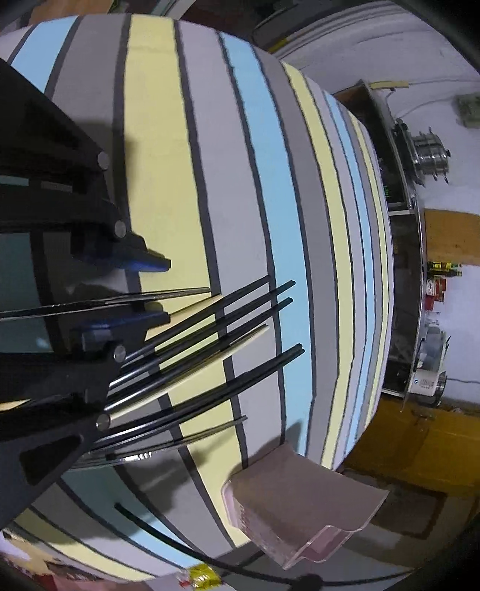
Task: Organize utensils
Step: 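Lift both held sticks and carry them toward the pink utensil holder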
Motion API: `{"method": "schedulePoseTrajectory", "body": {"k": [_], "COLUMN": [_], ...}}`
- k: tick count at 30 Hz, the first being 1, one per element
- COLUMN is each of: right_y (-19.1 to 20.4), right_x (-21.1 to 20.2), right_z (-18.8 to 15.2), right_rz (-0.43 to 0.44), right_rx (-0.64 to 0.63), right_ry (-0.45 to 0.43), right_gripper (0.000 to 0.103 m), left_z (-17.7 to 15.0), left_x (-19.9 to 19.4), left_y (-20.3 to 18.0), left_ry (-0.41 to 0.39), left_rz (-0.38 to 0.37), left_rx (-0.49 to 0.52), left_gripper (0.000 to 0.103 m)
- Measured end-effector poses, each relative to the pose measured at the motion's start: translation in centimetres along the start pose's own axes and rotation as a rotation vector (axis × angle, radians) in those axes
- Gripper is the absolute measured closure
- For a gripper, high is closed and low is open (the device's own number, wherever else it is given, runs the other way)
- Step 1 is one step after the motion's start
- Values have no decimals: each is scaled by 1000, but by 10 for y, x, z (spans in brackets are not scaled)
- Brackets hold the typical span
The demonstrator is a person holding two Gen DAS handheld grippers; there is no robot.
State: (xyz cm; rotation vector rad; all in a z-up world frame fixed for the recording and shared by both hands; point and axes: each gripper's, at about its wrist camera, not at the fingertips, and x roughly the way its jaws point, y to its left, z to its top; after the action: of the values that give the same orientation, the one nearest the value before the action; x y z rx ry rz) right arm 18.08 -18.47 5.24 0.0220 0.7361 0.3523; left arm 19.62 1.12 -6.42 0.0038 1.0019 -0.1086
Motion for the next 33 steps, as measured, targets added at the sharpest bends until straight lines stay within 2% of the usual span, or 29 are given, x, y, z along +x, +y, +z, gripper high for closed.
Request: {"method": "schedulePoseTrajectory", "body": {"k": [1, 4, 8, 15, 20, 26, 33], "right_y": [0, -2, -4, -11, -12, -19, -37], "right_x": [-1, -5, -12, -29, -42, -62, -88], "right_z": [0, 1, 1, 3, 7, 17, 40], "right_rz": [0, 0, -2, 4, 3, -3, -22], "right_rx": [1, 7, 17, 39, 40, 51, 62], "right_ry": [-2, -10, -24, -58, -87, -132, -192], "right_gripper": [97, 97, 97, 97, 97, 97, 97], "left_z": [1, 3, 7, 24, 40, 62, 104], "left_x": [1, -3, -30, -105, -142, -171, -200], "left_y": [-1, 2, 7, 12, 7, -9, -49], "left_ry": [3, 7, -49, -196, -263, -303, -350], "left_rz": [7, -27, -61, -131, -175, -243, -343], "left_rx": [6, -9, -31, -28, -28, -7, 46], "left_gripper": [98, 99, 99, 99, 99, 99, 99]}}
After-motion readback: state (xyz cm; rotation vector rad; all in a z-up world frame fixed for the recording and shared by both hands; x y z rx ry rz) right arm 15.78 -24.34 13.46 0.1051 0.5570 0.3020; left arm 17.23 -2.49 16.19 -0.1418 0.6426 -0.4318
